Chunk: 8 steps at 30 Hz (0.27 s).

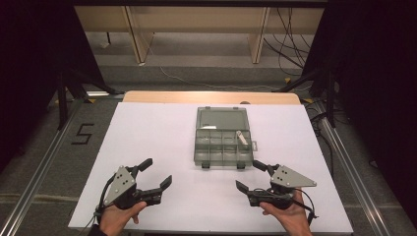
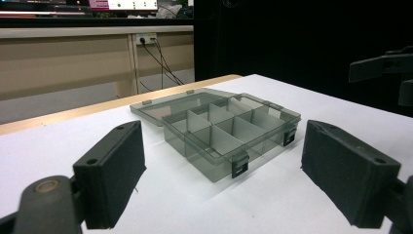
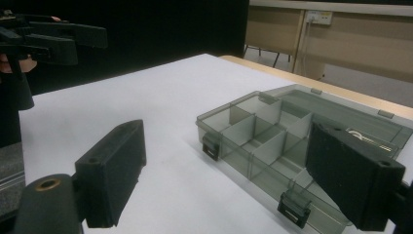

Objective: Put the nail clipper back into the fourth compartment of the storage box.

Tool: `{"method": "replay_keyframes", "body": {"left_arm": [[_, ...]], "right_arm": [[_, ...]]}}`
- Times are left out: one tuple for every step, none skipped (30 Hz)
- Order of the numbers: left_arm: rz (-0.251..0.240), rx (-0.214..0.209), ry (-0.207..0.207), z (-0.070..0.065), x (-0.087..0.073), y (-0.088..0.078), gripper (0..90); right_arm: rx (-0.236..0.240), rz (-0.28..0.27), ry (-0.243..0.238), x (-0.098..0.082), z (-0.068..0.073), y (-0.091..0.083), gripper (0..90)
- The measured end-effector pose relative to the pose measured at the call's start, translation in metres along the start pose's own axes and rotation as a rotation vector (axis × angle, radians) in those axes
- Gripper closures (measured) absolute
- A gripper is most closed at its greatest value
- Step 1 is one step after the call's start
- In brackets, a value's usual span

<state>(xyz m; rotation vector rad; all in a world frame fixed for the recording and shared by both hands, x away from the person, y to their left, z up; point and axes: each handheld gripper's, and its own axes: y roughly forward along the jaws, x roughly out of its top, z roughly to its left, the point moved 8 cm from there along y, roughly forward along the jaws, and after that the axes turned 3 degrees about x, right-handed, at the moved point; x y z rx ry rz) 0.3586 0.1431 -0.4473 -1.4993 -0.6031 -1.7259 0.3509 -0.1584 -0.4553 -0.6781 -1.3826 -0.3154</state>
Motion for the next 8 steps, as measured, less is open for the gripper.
{"method": "replay_keyframes", "body": {"left_arm": [[0.001,0.001,0.002,0.0003,-0.0001,0.0000,15.4],[0.001,0.001,0.002,0.0003,-0.0001,0.0000,15.4],[0.002,0.002,0.002,0.0007,-0.0002,-0.0001,15.4],[0.000,0.003,0.001,0.0013,-0.0001,-0.0003,15.4],[-0.001,0.003,0.000,0.0012,0.0000,-0.0003,15.4],[0.000,0.003,0.001,0.0013,0.0000,-0.0003,15.4],[0.000,0.003,0.001,0.0013,0.0000,-0.0003,15.4],[0.000,0.004,0.001,0.0013,-0.0001,-0.0002,15.4]], "right_arm": [[-0.009,0.000,-0.007,0.0000,-0.0009,-0.0001,16.2],[-0.009,0.000,-0.007,0.0000,-0.0009,-0.0001,16.2],[-0.002,0.000,-0.012,0.0000,-0.0008,0.0003,16.2],[0.004,0.012,-0.003,-0.0009,0.0004,0.0000,16.2],[0.003,0.019,-0.005,-0.0012,0.0002,-0.0005,16.2],[0.000,0.005,-0.002,-0.0005,0.0001,0.0005,16.2],[0.001,0.017,0.002,-0.0014,0.0003,0.0000,16.2],[0.001,0.017,0.002,-0.0014,0.0003,0.0000,16.2]]}}
